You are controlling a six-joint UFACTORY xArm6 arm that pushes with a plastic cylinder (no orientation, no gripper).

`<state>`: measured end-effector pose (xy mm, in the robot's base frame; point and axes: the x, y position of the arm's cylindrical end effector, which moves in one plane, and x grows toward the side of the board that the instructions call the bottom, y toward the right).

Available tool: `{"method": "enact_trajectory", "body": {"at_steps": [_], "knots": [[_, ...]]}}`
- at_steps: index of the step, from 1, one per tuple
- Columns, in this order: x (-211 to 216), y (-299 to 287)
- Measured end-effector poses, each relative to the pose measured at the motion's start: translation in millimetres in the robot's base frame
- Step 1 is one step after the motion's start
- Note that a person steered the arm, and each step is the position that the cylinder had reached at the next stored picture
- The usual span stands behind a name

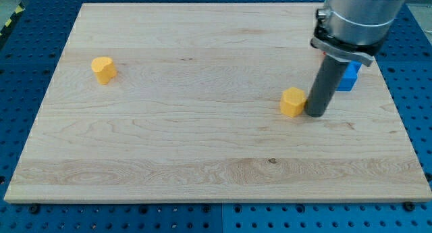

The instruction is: Push the yellow hexagon towards the top left

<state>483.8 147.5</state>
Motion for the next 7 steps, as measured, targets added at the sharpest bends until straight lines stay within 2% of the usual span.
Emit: {"method": "enact_trajectory", "body": {"at_steps": [4,6,7], "knots": [[-1.3,-44.8],[-16.6,-25.2],[-23.1,-58.7]]}}
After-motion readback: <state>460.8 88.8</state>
